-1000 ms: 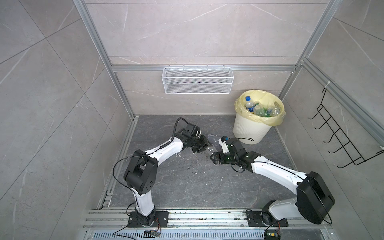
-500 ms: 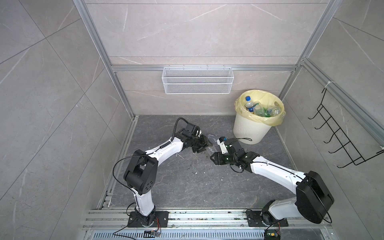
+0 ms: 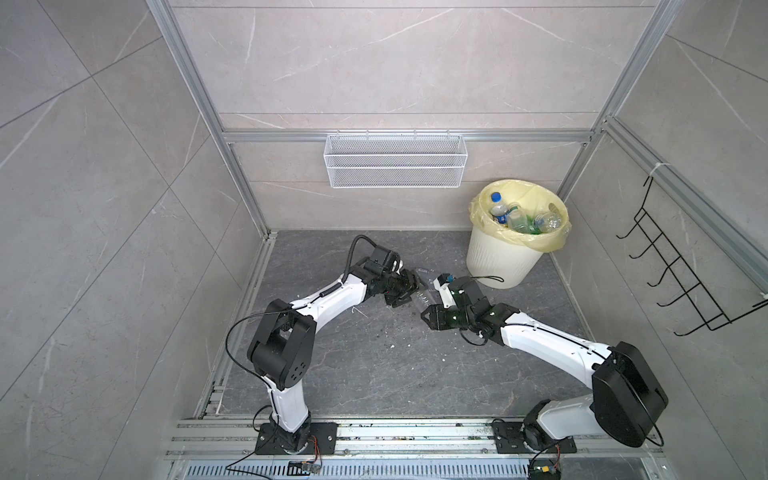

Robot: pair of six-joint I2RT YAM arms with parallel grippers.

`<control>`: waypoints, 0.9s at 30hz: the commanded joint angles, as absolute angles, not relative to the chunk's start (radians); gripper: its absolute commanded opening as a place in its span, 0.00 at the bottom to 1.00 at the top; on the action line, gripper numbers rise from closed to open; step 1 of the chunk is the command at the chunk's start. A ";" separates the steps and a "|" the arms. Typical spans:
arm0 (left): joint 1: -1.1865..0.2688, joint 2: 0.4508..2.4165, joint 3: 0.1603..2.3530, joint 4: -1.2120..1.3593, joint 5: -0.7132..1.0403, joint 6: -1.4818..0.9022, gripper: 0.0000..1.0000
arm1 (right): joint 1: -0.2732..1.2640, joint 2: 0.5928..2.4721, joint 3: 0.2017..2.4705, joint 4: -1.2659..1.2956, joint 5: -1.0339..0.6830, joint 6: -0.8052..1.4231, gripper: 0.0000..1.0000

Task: Throw the plastic bottles in the bin
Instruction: 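Grasp the ridged bottle's body with the right gripper while the left holds it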

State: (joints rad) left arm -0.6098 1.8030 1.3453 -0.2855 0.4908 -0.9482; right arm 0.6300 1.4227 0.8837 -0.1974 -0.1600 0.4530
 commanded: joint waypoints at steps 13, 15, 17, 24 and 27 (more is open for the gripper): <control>-0.595 1.640 1.364 -0.358 0.362 -0.885 0.92 | 0.632 1.360 0.951 -0.275 -0.077 0.440 0.40; -0.594 1.624 1.361 -0.358 0.346 -0.869 0.93 | 0.631 1.352 0.954 -0.278 -0.060 0.434 0.38; -0.595 1.621 1.356 -0.360 0.335 -0.865 0.94 | 0.631 1.358 0.956 -0.281 -0.051 0.433 0.38; -0.595 1.623 1.327 -0.336 0.356 -0.882 0.95 | 0.631 1.376 0.949 -0.274 -0.058 0.442 0.36; -0.595 1.610 1.327 -0.333 0.351 -0.867 0.96 | 0.631 1.366 0.969 -0.299 -0.037 0.431 0.36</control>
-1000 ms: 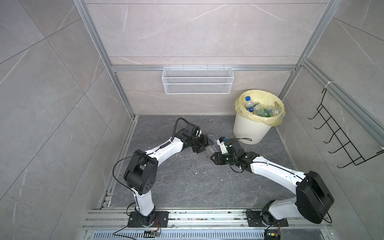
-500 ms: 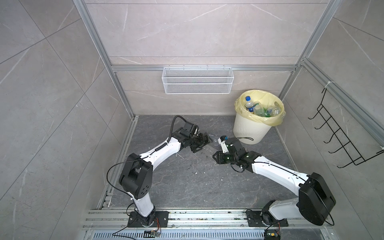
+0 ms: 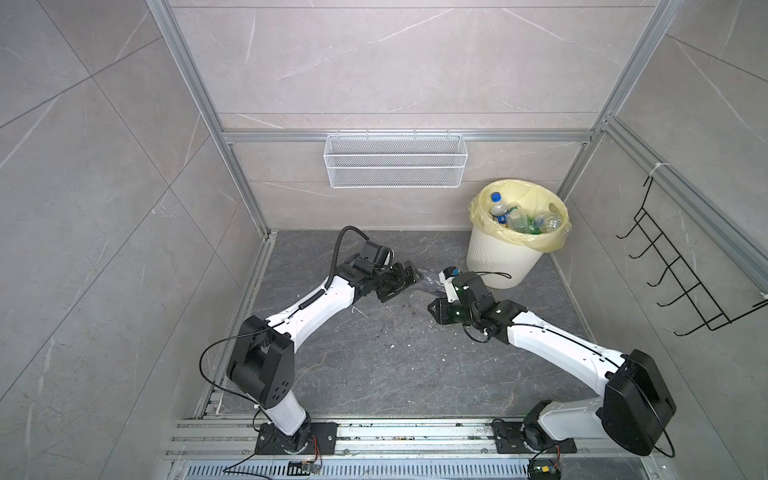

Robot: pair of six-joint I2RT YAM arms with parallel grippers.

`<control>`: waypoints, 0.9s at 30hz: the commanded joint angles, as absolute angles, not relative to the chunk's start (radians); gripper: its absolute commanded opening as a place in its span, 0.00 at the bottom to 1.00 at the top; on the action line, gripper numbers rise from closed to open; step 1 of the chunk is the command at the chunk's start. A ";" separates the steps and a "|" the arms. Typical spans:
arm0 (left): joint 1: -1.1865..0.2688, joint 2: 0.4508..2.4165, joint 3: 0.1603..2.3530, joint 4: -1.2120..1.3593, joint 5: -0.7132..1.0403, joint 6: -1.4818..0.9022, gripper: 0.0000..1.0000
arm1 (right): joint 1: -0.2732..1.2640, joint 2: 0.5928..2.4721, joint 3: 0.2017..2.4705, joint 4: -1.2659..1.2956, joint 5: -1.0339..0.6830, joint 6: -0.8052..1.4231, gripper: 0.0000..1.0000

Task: Throw the plastic bottles in the bin
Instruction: 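Grasp the ridged bottle's body with the right gripper while the left holds it, then carry the ridged bottle toward the bin with the right gripper while the left releases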

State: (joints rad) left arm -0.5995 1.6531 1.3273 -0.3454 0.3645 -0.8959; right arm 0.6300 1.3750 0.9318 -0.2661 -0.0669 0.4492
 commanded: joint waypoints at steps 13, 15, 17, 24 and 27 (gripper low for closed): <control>-0.648 1.504 1.336 -0.268 0.303 -0.769 1.00 | 0.573 1.286 1.158 -0.463 0.080 0.364 0.32; -0.681 1.497 1.363 -0.268 0.276 -0.726 1.00 | 0.539 1.274 1.206 -0.495 0.087 0.358 0.31; -0.711 1.500 1.394 -0.270 0.255 -0.693 1.00 | 0.500 1.263 1.256 -0.524 0.089 0.356 0.31; -0.833 1.577 1.580 -0.318 0.199 -0.547 1.00 | 0.370 1.228 1.449 -0.609 0.106 0.346 0.31; -0.889 1.627 1.689 -0.359 0.165 -0.464 1.00 | 0.321 1.219 1.529 -0.645 0.140 0.325 0.31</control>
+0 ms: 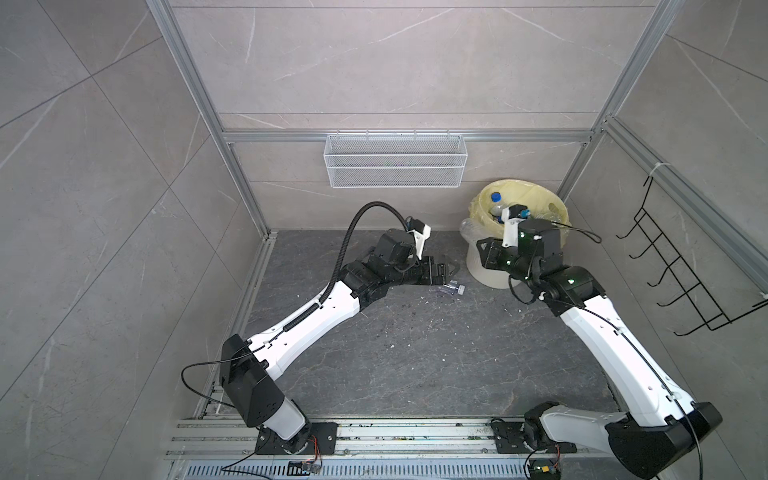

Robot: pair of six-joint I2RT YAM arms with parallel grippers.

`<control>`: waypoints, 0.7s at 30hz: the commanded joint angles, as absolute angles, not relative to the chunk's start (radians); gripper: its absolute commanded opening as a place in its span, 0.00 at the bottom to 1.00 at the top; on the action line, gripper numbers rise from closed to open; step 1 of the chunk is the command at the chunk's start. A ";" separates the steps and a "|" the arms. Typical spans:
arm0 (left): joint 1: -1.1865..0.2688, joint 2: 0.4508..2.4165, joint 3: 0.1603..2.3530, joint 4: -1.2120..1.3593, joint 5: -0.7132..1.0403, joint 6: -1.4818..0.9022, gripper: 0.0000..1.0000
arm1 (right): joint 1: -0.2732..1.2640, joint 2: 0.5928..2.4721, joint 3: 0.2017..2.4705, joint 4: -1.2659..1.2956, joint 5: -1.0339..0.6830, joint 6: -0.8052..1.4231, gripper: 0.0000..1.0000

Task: Throw the plastic bottles in the bin
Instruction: 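Carry the ridged bottle toward the bin with the right gripper while the left releases, then open the right gripper over the bin to drop the ridged bottle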

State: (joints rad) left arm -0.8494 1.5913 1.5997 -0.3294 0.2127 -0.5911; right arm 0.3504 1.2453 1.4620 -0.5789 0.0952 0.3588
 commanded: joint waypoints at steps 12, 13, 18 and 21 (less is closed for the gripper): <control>-0.987 1.732 1.895 -0.389 0.147 -0.280 1.00 | 0.202 1.217 1.766 -0.695 0.218 0.246 0.31; -0.988 1.733 1.893 -0.389 0.145 -0.276 1.00 | 0.194 1.230 1.776 -0.694 0.216 0.248 0.31; -0.988 1.722 1.869 -0.383 0.128 -0.248 1.00 | 0.093 1.379 1.849 -0.667 0.145 0.283 0.30; -0.988 1.702 1.835 -0.363 0.105 -0.232 1.00 | 0.014 1.567 2.002 -0.745 0.110 0.315 0.41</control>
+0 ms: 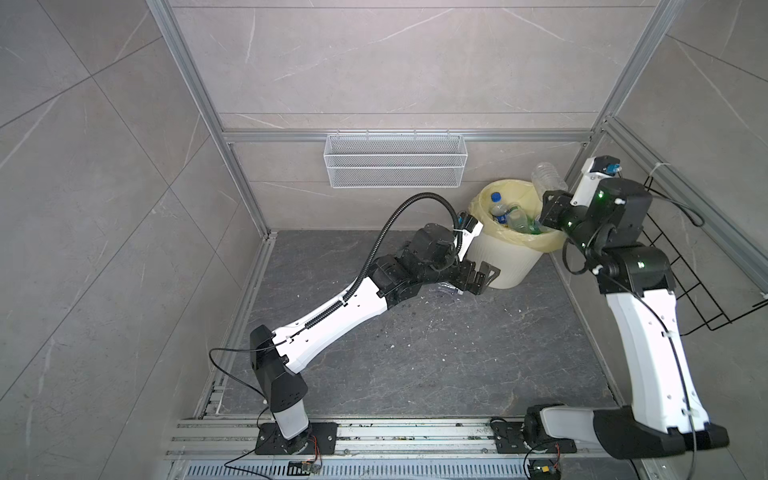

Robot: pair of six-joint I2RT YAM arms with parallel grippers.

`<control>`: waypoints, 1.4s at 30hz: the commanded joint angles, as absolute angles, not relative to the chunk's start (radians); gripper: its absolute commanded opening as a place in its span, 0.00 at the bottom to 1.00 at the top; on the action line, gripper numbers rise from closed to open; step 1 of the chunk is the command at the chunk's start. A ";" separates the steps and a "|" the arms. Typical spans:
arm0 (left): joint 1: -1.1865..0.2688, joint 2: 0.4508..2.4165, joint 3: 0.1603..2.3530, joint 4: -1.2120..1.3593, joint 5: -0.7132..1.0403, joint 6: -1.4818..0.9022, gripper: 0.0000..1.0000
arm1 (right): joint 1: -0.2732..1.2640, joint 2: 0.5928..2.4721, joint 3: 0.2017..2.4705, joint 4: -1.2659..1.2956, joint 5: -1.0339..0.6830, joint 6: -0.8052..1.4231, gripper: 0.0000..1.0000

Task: Throw the plastic bottles in the bin
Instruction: 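Open the right gripper over the bin to drop the ridged bottle, then lower both grippers toward the clear purple-label bottle on the floor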

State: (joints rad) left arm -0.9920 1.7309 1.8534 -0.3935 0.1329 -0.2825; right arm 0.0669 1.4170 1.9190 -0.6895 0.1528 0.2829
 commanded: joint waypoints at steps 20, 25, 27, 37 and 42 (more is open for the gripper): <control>-0.979 1.624 1.658 -0.309 0.034 -0.274 1.00 | -0.072 1.544 2.036 -0.786 -0.014 0.377 1.00; -0.974 1.591 1.618 -0.318 0.001 -0.295 1.00 | -0.072 1.517 2.007 -0.774 -0.045 0.395 1.00; -0.973 1.578 1.599 -0.311 -0.004 -0.303 1.00 | -0.073 1.510 1.996 -0.774 -0.054 0.400 1.00; -0.913 1.559 1.528 -0.300 0.000 -0.404 1.00 | -0.050 1.419 1.825 -0.733 -0.100 0.419 1.00; -0.829 1.539 1.451 -0.259 0.064 -0.522 1.00 | 0.019 1.365 1.688 -0.717 -0.040 0.407 1.00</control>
State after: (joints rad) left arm -0.8734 1.5913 1.4788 -0.3145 0.0216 -0.4267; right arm -0.0166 1.3991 1.7447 -0.7429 -0.0708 0.4042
